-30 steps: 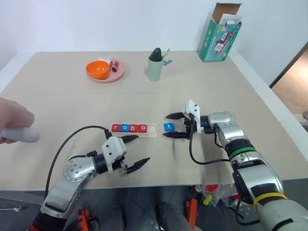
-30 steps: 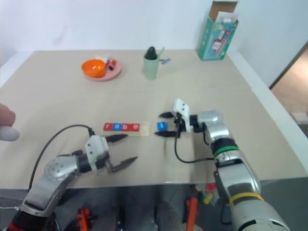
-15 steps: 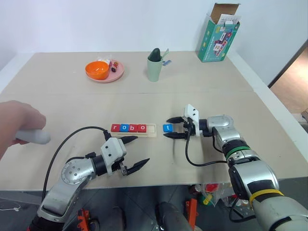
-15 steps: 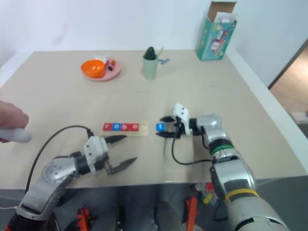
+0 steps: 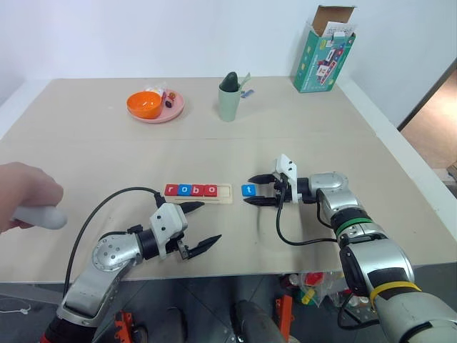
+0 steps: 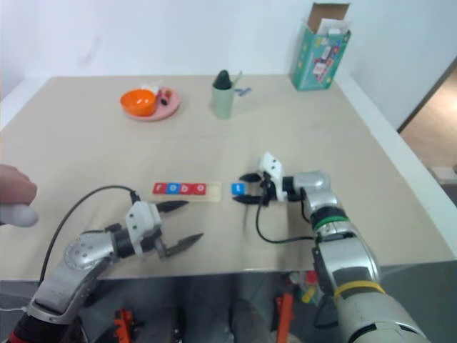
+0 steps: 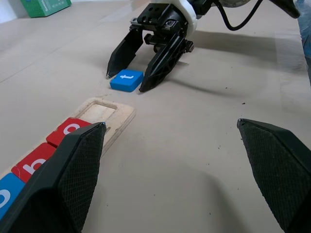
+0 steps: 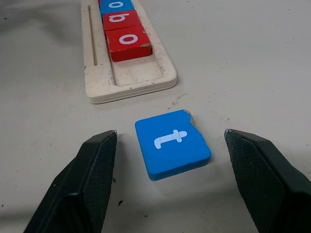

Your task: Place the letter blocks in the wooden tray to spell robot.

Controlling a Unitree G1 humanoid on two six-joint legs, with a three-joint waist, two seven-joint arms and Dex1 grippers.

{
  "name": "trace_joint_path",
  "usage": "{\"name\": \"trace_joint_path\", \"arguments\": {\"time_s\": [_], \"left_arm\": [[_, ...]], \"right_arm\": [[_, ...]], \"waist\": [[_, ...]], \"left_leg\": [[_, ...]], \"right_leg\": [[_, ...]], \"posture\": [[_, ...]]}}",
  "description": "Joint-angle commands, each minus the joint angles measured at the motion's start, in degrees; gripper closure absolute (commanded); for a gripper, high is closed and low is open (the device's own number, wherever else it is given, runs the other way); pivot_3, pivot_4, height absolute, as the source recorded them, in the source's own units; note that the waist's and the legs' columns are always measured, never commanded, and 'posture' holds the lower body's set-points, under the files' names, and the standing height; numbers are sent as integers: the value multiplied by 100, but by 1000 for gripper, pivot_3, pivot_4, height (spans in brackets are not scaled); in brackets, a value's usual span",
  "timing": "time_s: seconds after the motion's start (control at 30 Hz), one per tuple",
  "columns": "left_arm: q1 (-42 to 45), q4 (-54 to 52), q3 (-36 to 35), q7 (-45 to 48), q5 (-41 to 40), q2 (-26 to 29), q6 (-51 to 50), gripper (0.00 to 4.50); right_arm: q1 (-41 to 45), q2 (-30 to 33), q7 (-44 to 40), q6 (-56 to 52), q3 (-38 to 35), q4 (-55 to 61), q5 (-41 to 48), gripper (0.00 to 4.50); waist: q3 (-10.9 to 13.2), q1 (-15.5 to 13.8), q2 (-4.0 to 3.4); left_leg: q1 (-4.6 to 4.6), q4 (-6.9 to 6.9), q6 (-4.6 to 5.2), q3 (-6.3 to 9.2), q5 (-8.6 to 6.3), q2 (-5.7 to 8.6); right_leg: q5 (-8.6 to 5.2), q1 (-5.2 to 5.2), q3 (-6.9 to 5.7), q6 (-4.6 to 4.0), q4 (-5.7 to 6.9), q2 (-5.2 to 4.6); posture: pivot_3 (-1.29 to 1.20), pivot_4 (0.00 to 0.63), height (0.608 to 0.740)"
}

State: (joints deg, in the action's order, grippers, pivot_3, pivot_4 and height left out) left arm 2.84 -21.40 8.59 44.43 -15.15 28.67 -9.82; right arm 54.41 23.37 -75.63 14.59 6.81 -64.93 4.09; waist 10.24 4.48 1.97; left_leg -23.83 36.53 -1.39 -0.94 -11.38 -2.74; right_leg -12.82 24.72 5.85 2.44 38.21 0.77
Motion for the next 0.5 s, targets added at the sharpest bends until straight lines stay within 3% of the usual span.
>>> {"name": "trace_joint_path", "arguments": {"time_s": [0.03,0.33,0.4,0.5], "left_arm": [[69,-65,-32,69,-13,22,141,0],[76,-2,-14,87,30,-25,183,0],[48,-9,-21,87,33,-23,190,0],[35,-11,-27,93,39,-21,190,0]], "right_arm": [[-113,22,-114,-18,-46,229,-34,1047],[-358,-39,-448,-222,-9,633,48,1047],[-440,-22,-586,-199,58,769,13,1422],[-501,-24,-607,-220,66,922,-1,2378]], "waist": [[0,0,0],[0,2,0],[0,2,0],[0,1,0]], "left_leg": [[3,0,0,0,0,0],[52,-6,0,-5,0,0],[54,-6,0,-6,0,0],[54,-6,0,-7,0,0]], "right_leg": [[0,-3,0,0,0,0],[-6,-48,5,-6,0,2],[-6,-50,7,-6,0,2],[-6,-50,7,-5,0,2]], "posture": [[0,150,740],[0,150,740],[0,150,740],[0,150,740]]}}
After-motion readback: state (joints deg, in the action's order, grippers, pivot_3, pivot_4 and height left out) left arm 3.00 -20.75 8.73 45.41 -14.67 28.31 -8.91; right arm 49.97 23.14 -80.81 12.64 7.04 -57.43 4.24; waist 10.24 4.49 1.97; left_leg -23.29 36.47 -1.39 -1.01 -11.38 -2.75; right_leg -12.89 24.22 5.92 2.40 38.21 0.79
